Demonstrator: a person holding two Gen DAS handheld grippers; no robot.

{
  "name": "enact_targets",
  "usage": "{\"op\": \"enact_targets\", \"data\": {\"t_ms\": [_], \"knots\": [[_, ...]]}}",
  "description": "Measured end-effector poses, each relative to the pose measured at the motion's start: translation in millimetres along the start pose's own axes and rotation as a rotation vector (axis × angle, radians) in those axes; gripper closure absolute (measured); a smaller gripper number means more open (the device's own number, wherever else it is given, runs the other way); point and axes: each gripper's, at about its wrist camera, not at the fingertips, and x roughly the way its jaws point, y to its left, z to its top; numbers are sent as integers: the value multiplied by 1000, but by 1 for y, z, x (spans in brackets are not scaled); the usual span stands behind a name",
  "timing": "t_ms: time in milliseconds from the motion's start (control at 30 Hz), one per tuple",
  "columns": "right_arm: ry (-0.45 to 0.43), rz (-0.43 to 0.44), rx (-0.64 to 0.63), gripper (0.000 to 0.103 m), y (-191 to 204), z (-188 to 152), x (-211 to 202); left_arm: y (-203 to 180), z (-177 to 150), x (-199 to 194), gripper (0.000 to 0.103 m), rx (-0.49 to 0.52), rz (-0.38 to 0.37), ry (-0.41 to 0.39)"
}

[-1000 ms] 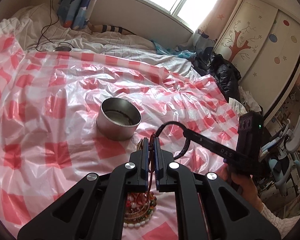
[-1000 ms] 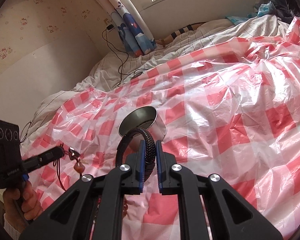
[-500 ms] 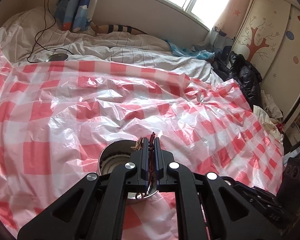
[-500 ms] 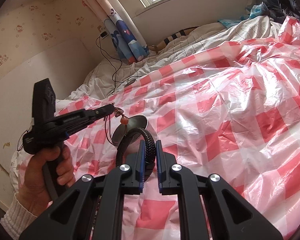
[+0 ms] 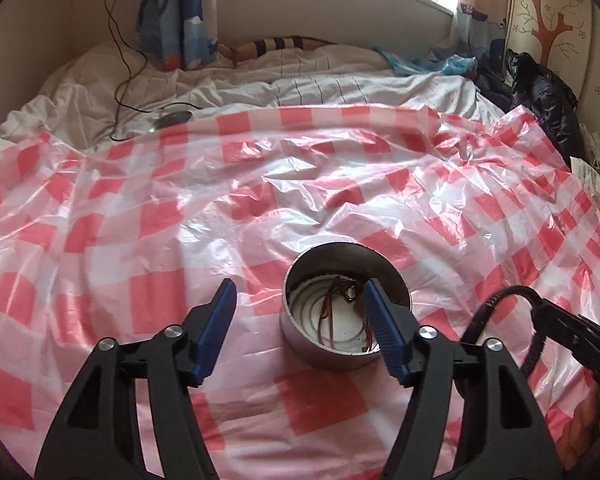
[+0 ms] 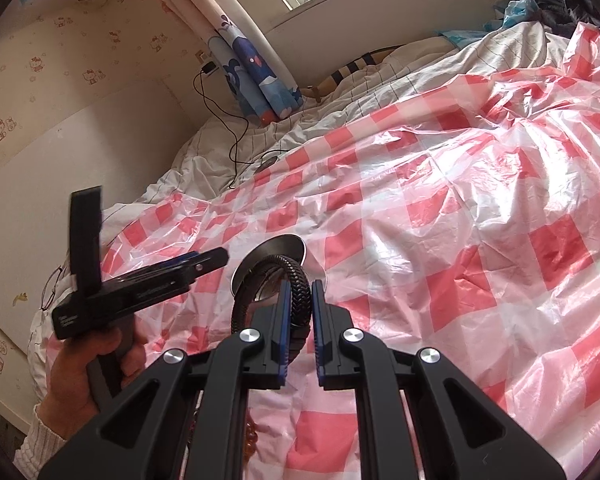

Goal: Organize jewelry
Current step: 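Drop the copper bracelets into the tin with the left tool while the right tool drops the black bracelet in, then grasp a thin beaded bracelet from the pile with the right tool and lift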

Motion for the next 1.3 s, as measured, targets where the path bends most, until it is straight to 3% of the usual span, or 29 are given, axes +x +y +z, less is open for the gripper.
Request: {"op": "enact_targets", "data": {"t_ms": [233, 367, 633, 900, 933, 1067, 1167, 1300], "knots": [[36, -10, -64, 92, 27, 21, 54, 51, -46, -54, 21, -199, 54, -95], [74, -34, -98, 92, 36, 24, 91, 74, -58, -43, 19, -274, 71, -55], [114, -106, -144, 92, 40, 24, 131, 73, -57, -41, 18, -273, 43, -59], [86, -132, -230, 92, 45, 21, 97, 69, -57, -42, 16, -262, 33, -49], [97, -131, -247, 90, 47, 19, 93, 68, -57, -41, 16, -254, 29, -43], [117, -77, -230, 59, 48, 2, 61, 54, -61, -30, 16, -148, -22, 42], [175, 1, -222, 46, 51, -25, 39, 40, -71, -26, 16, -30, 0, 86], [273, 52, -245, 45, 57, -62, 34, 41, -83, -38, 16, -3, -3, 95]]}}
